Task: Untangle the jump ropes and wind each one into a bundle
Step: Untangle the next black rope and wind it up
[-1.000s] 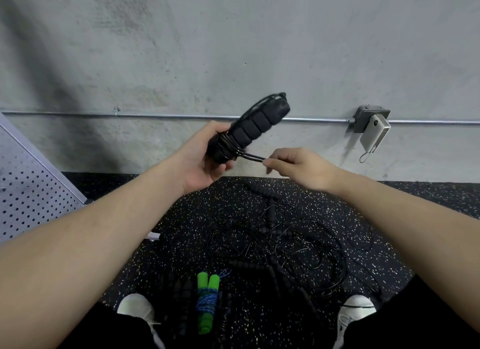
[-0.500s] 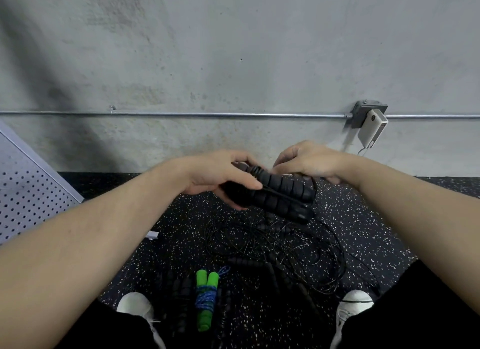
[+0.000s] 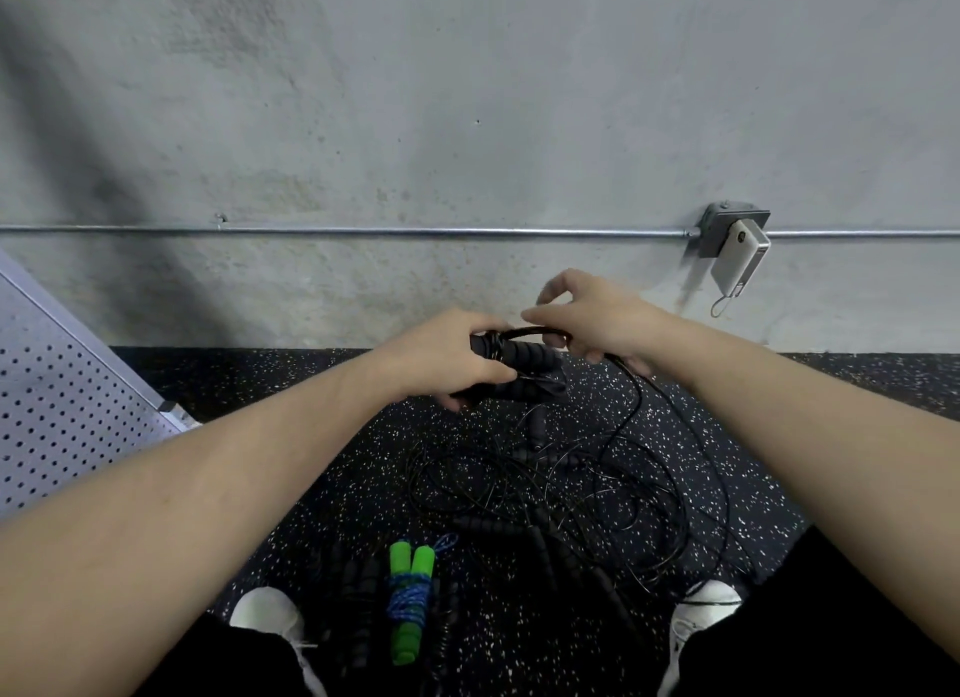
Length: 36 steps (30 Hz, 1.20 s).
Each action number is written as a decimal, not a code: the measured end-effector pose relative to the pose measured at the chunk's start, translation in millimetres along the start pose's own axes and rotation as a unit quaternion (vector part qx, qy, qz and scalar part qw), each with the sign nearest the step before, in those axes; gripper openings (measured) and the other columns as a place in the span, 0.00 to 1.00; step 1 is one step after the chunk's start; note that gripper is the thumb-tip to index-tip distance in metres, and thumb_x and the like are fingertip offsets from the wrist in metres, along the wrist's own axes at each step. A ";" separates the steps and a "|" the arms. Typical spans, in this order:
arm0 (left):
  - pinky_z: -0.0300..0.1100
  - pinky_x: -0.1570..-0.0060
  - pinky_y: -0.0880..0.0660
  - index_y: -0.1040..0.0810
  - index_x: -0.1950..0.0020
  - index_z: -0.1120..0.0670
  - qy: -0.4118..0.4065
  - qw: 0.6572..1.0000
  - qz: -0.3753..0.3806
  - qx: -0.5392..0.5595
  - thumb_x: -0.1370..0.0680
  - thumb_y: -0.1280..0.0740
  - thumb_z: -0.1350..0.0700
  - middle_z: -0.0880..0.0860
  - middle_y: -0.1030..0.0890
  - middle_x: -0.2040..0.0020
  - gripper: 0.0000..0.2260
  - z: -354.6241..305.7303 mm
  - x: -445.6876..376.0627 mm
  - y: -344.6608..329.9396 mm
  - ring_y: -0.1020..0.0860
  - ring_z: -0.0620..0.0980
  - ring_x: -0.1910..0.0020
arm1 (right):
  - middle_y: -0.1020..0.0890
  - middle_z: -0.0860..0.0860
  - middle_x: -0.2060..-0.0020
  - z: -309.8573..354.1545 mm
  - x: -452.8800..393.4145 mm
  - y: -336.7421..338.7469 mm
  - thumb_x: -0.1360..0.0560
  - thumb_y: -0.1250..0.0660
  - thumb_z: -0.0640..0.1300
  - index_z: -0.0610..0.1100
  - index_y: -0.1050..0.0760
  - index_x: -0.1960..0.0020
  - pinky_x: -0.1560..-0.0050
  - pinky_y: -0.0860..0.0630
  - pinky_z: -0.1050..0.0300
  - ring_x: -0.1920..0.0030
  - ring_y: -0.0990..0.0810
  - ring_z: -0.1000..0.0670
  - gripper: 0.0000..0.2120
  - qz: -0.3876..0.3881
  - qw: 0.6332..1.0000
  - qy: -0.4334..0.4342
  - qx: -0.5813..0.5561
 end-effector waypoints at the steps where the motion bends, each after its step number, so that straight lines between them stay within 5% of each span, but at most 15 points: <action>1: 0.52 0.61 0.15 0.25 0.30 0.46 0.004 1.000 -0.019 0.012 0.22 0.26 0.55 0.52 0.21 0.43 0.22 1.8 -0.8 0.0 0.17 0.54 0.52 | 0.21 0.51 0.67 -0.2 1.8 -1.5 0.20 0.35 0.54 0.49 0.27 0.46 0.73 0.31 0.59 0.71 0.28 0.52 0.10 0.000 1.000 -0.024 0.013; 5: 0.53 0.61 0.15 0.25 0.42 0.46 0.011 0.996 -0.071 0.049 0.21 0.27 0.53 0.53 0.21 0.46 0.11 7.4 -2.1 1.8 0.17 0.54 0.52 | 0.29 0.55 0.73 -1.2 9.1 -10.7 0.16 0.44 0.58 0.47 0.22 0.51 0.76 0.36 0.63 0.75 0.34 0.54 0.19 0.071 0.994 -0.086 0.019; 8: 0.51 0.61 0.15 0.27 0.45 0.46 0.016 0.992 -0.100 0.078 0.21 0.28 0.53 0.53 0.22 0.46 0.10 10.5 -1.9 6.5 0.17 0.55 0.54 | 0.31 0.55 0.73 -2.0 11.2 -16.1 0.17 0.43 0.57 0.44 0.23 0.52 0.78 0.40 0.65 0.76 0.37 0.55 0.19 0.106 0.985 -0.110 -0.078; 11: 0.49 0.63 0.16 0.28 0.44 0.50 0.025 0.979 -0.115 0.168 0.20 0.28 0.54 0.54 0.23 0.45 0.10 9.0 -1.0 8.9 0.15 0.57 0.57 | 0.27 0.54 0.70 1.2 10.2 -20.3 0.17 0.40 0.57 0.47 0.25 0.56 0.76 0.34 0.65 0.73 0.31 0.55 0.16 0.085 0.981 -0.096 -0.146; 17: 0.58 0.55 0.16 0.28 0.40 0.55 0.057 0.910 -0.122 0.393 0.21 0.27 0.57 0.62 0.21 0.40 0.14 5.4 -2.3 6.4 0.16 0.62 0.52 | 0.35 0.55 0.74 3.7 8.4 -26.4 0.17 0.40 0.56 0.47 0.26 0.54 0.75 0.43 0.63 0.75 0.39 0.55 0.14 0.070 0.978 -0.051 -0.192; 23: 0.48 0.63 0.18 0.31 0.29 0.60 0.039 0.833 -0.112 0.540 0.20 0.29 0.56 0.64 0.17 0.45 0.22 3.1 2.2 16.7 0.14 0.59 0.58 | 0.36 0.54 0.74 9.7 11.9 -33.6 0.15 0.44 0.54 0.47 0.26 0.51 0.74 0.45 0.62 0.75 0.41 0.55 0.14 0.095 0.982 0.008 -0.160; 30: 0.39 0.71 0.20 0.22 0.36 0.63 0.033 0.805 -0.089 0.586 0.19 0.32 0.53 0.61 0.15 0.56 0.17 -5.0 14.0 21.1 0.15 0.60 0.63 | 0.37 0.53 0.74 8.9 20.1 -21.1 0.18 0.40 0.59 0.47 0.32 0.62 0.73 0.44 0.61 0.74 0.41 0.53 0.19 0.108 0.984 0.045 -0.132; 36: 0.34 0.77 0.23 0.18 0.47 0.59 0.015 0.810 -0.072 0.582 0.21 0.32 0.49 0.57 0.17 0.60 0.13 -7.0 18.6 33.4 0.17 0.53 0.68 | 0.35 0.52 0.70 -3.6 22.2 -15.3 0.16 0.41 0.48 0.45 0.21 0.50 0.69 0.38 0.61 0.70 0.37 0.54 0.12 0.162 0.969 0.091 -0.164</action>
Point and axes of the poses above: each hand's wrist, its own x-axis away from the middle knuckle, its own y-axis out of the back of the hand, z = x × y, the point moved 4 cm from there along -x, towards the middle knuckle
